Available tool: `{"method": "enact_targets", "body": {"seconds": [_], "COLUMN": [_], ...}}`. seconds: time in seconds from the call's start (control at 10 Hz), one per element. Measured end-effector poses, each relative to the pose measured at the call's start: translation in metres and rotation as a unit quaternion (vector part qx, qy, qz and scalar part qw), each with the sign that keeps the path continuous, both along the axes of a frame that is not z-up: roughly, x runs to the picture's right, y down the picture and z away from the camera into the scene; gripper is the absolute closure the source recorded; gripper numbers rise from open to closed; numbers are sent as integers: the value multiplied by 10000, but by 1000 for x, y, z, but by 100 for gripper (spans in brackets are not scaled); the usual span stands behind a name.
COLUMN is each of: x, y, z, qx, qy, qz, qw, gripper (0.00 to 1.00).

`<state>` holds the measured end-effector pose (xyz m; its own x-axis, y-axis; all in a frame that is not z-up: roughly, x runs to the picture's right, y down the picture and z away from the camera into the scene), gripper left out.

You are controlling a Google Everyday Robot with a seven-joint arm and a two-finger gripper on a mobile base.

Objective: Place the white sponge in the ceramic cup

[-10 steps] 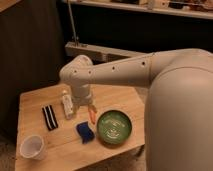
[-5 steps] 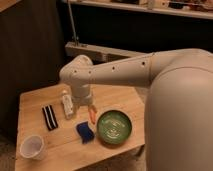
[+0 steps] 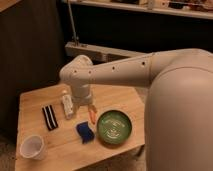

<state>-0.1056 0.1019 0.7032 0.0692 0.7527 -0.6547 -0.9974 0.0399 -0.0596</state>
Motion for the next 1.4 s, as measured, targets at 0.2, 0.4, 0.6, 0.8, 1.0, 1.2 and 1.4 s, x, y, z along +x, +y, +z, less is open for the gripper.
{"method": "enact_targets", "body": {"seconds": [0.2,0.4,0.6,0.8,1.0,1.2,1.4], "x": [0,0,0,0,-3,-9,-15], "y": [0,0,0,0,1,7,29], "z": [0,0,0,0,3,16,55], "qx": [0,0,0,0,151,433,433], "qy": [0,0,0,0,-185,-803,-2010], "qz": [0,0,0,-1,24,276,609], "qw": [10000,10000,10000,10000,9997,9954,9767], "gripper": [35,35,35,35,35,35,35]}}
